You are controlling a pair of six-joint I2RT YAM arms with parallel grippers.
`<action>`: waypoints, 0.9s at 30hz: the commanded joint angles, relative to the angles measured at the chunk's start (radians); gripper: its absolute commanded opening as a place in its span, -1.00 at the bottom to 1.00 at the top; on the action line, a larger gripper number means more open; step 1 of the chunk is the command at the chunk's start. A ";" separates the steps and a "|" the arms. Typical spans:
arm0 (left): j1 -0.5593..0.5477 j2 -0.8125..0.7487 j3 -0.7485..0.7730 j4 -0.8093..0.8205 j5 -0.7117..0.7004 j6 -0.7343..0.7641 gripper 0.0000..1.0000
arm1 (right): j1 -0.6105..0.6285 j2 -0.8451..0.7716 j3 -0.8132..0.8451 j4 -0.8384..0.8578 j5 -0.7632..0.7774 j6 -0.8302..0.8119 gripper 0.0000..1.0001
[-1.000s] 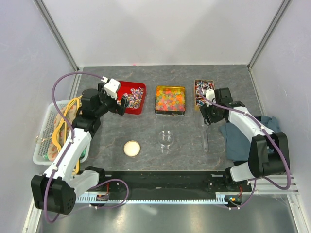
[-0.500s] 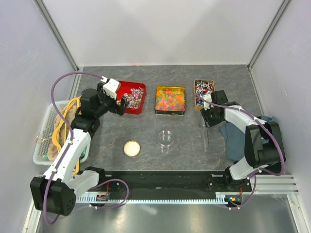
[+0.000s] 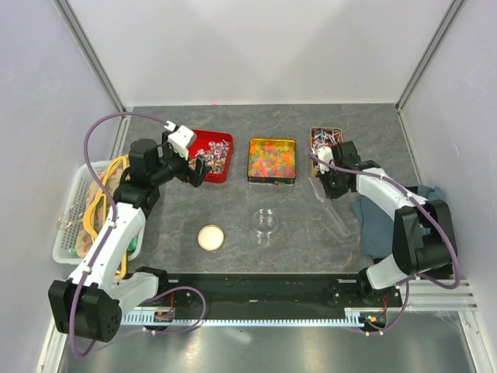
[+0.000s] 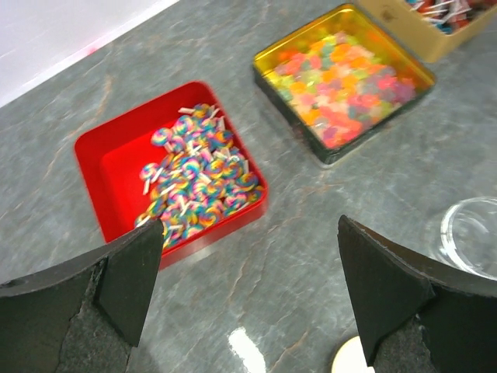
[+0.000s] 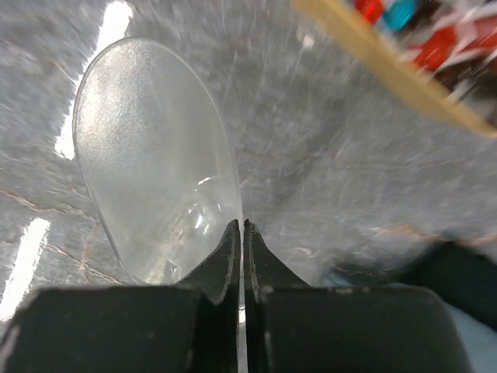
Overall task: Pack the candies
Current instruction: Pick up the spatula from the center of the board.
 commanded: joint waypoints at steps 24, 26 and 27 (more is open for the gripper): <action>-0.058 0.411 0.478 -0.328 0.686 -0.145 0.99 | 0.634 -0.201 0.348 -0.028 0.537 -0.456 -1.00; -0.084 0.414 0.484 -0.331 0.644 -0.125 0.99 | 0.647 -0.187 0.366 -0.010 0.544 -0.461 -1.00; -0.093 0.415 0.484 -0.331 0.617 -0.116 0.99 | 0.666 -0.180 0.378 -0.010 0.548 -0.460 -1.00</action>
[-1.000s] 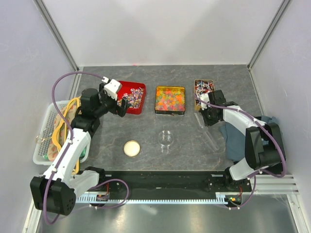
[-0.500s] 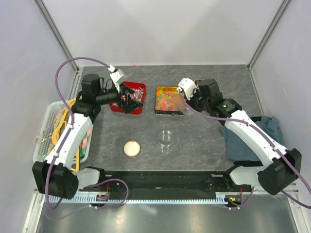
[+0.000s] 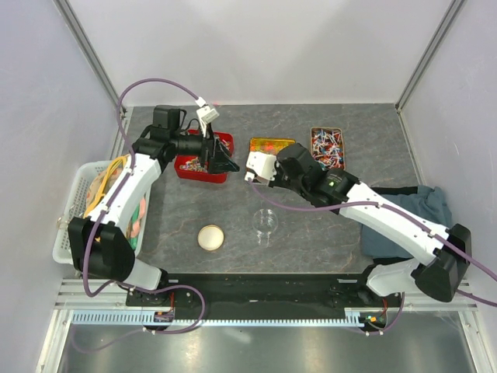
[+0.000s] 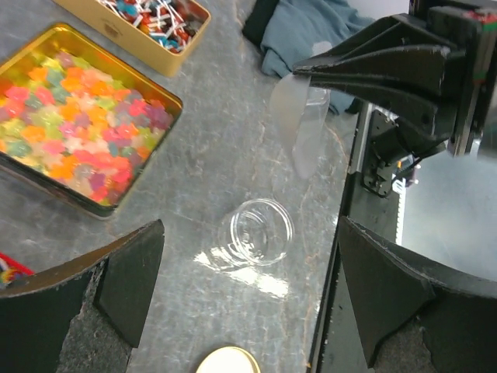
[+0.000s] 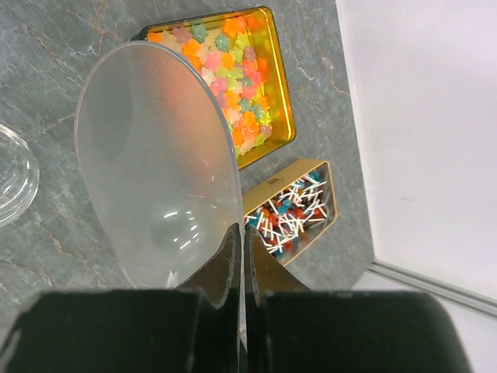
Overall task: Pack the candies
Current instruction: Pick up the spatula from the center of the board.
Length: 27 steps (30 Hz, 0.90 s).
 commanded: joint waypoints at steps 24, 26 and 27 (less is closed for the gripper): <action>-0.132 0.110 0.129 -0.053 -0.077 0.009 0.52 | 0.162 0.136 0.222 0.055 0.155 -0.016 -1.00; -0.137 0.116 0.128 -0.057 -0.066 0.010 0.39 | 0.170 0.145 0.229 0.069 0.175 -0.015 -1.00; -0.138 0.118 0.125 -0.057 -0.062 0.012 0.25 | 0.170 0.153 0.229 0.083 0.183 -0.015 -1.00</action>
